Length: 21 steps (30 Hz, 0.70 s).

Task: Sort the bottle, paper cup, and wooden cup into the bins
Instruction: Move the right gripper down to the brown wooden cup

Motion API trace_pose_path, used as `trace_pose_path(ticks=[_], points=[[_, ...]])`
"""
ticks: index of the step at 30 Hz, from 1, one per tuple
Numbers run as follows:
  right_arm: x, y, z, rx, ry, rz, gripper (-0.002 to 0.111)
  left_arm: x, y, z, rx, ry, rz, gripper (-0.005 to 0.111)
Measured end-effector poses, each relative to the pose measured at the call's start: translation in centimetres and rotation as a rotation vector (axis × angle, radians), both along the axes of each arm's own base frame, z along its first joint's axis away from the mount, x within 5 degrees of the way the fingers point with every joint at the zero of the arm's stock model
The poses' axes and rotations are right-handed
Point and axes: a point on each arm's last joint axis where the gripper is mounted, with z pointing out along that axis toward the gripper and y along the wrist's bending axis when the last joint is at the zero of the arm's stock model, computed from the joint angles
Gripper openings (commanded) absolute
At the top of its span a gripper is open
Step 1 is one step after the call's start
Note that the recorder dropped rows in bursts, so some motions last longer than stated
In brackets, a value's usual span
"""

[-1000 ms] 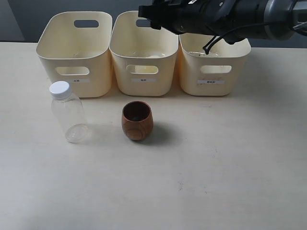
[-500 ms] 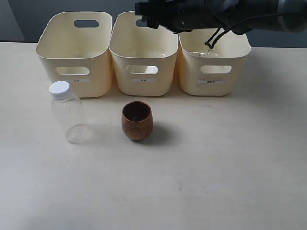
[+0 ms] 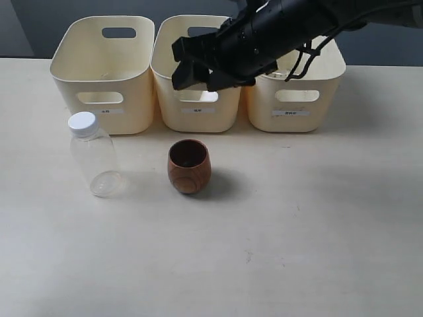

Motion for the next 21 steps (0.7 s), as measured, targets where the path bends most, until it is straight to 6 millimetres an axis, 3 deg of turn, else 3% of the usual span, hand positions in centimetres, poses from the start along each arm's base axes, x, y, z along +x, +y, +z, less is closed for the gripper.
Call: trace_pose_path(ticks=[8,16,21], points=[[-0.7,-0.7,-1.7,-0.094,0.08,0.01,0.034,0.0,0.0,0.0,0.0,0.0,0.0,0.0],[-0.8,-0.9,-2.8,-0.12,0.094,0.001,0.05,0.0,0.0,0.0,0.0,0.0,0.0,0.0],[-0.1,-0.6,-4.7,-0.141,0.133,-0.015,0.052,0.0,0.0,0.0,0.0,0.0,0.0,0.0]])
